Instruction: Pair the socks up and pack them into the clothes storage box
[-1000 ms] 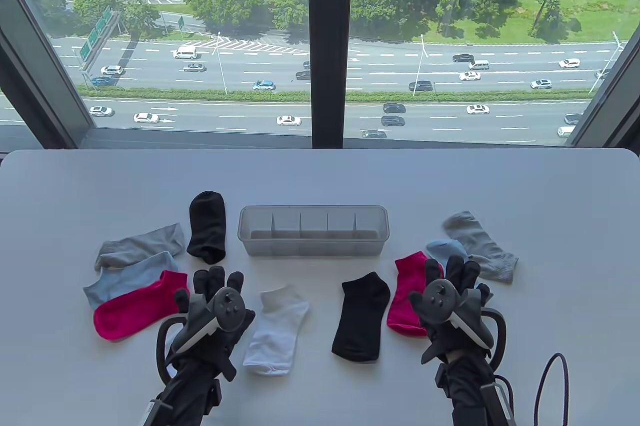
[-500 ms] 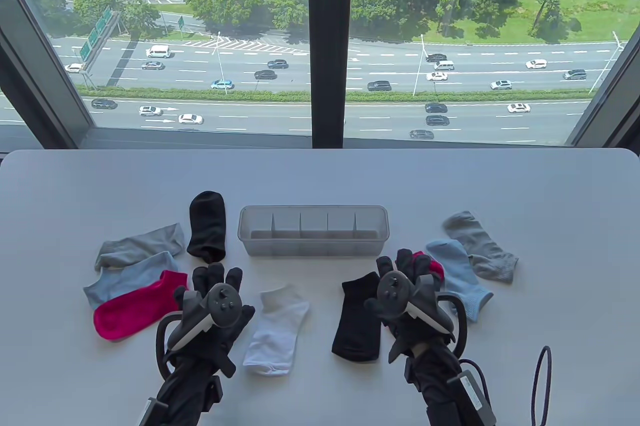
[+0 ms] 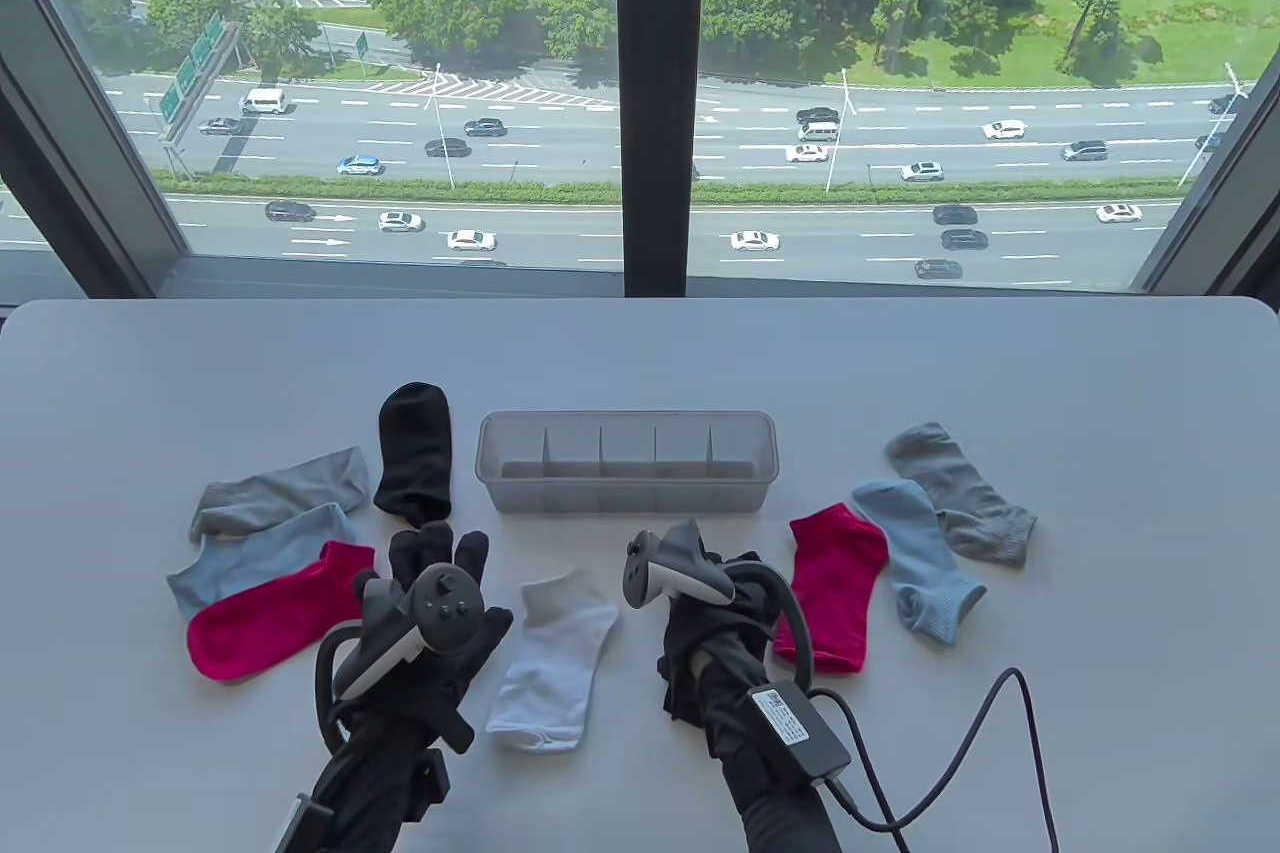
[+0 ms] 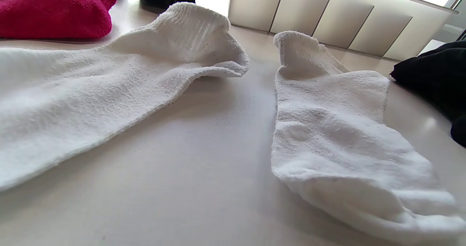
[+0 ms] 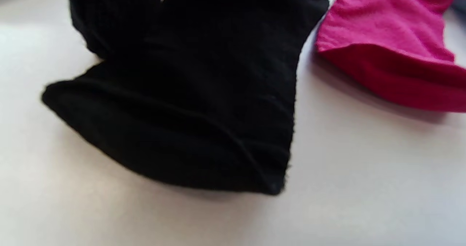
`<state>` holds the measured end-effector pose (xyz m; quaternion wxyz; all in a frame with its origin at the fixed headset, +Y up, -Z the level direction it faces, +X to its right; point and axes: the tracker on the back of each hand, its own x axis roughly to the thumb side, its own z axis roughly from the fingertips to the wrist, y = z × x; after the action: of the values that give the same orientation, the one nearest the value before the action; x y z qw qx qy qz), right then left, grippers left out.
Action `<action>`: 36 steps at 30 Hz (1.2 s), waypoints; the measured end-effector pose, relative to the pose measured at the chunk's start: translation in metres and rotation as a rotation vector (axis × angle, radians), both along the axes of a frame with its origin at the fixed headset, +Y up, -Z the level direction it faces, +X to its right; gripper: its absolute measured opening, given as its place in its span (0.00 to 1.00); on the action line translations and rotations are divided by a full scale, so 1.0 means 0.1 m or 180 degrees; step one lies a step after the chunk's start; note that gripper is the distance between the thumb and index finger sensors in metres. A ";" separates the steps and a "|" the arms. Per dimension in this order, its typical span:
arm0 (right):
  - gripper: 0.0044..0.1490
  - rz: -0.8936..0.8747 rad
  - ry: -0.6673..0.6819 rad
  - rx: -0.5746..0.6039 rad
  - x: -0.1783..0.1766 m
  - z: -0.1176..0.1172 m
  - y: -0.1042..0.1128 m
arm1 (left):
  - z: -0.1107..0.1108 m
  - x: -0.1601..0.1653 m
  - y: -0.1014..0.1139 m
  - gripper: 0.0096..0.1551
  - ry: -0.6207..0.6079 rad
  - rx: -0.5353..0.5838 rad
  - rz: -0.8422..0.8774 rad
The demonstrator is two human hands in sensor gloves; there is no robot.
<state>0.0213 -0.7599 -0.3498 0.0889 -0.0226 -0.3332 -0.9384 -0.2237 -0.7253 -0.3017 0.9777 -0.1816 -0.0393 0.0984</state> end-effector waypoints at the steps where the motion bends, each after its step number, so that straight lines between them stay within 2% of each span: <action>1: 0.58 0.0048 0.0076 0.0161 0.00 0.01 0.01 | 0.00 0.00 0.01 0.41 -0.0001 0.0016 0.0050; 4: 0.52 0.0151 0.0269 0.0532 -0.03 0.05 0.03 | 0.02 0.02 0.02 0.41 -0.0003 0.0058 0.0204; 7: 0.36 0.0096 0.0276 0.0924 -0.05 0.07 0.04 | 0.04 0.04 0.04 0.41 -0.0022 0.0092 0.0414; 11: 0.29 -0.0300 0.0300 0.1087 0.01 0.13 0.16 | 0.08 0.06 0.10 0.41 -0.0073 0.0130 0.0908; 13: 0.28 -0.0620 0.0310 0.1407 0.07 0.18 0.34 | 0.09 0.11 0.16 0.42 -0.0136 0.0165 0.1275; 16: 0.28 -0.1334 0.0298 0.1862 0.15 0.28 0.73 | 0.07 0.34 0.26 0.49 -0.0523 -0.0130 0.1831; 18: 0.28 -0.1803 0.0321 0.2073 0.15 0.37 0.92 | 0.06 0.55 0.31 0.56 -0.0682 -0.0350 0.1950; 21: 0.28 -0.2271 0.0388 0.2346 0.13 0.50 1.12 | 0.01 0.87 0.35 0.59 -0.0905 -0.0571 0.1814; 22: 0.28 -0.2463 0.0382 0.2430 0.14 0.54 1.15 | 0.00 0.94 0.36 0.54 -0.0841 -0.0398 0.1758; 25: 0.29 -0.2806 0.0406 0.2563 0.25 0.62 1.15 | 0.05 1.04 0.35 0.28 -0.0499 0.0430 0.1842; 27: 0.35 -0.3045 0.0551 0.2416 0.38 0.62 1.08 | 0.06 1.01 0.32 0.24 -0.0532 0.0461 0.1854; 29: 0.50 -0.3369 0.0584 0.2137 0.52 0.61 0.95 | 0.08 0.94 0.30 0.24 -0.0472 0.0546 0.2083; 31: 0.59 -0.3670 0.0475 0.1669 0.64 0.53 0.77 | 0.07 0.88 0.28 0.25 -0.0542 0.0542 0.2542; 32: 0.62 -0.3878 0.0436 0.1278 0.69 0.50 0.68 | 0.08 0.87 0.27 0.27 -0.0591 0.0479 0.2736; 34: 0.62 -0.4335 0.0247 0.0854 0.69 0.47 0.55 | 0.09 0.88 0.29 0.31 -0.0704 0.0485 0.2838; 35: 0.57 -0.4567 0.0128 0.0700 0.67 0.45 0.50 | 0.10 0.88 0.30 0.32 -0.0755 0.0489 0.2774; 36: 0.48 -0.4709 0.0065 0.0637 0.66 0.45 0.47 | 0.11 0.89 0.31 0.33 -0.0760 0.0517 0.2714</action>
<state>0.0870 -0.7125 -0.3049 -0.5611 -0.2414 -0.1431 -0.7788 -0.1348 -0.6943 -0.2907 0.8495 -0.0820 -0.2307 0.4674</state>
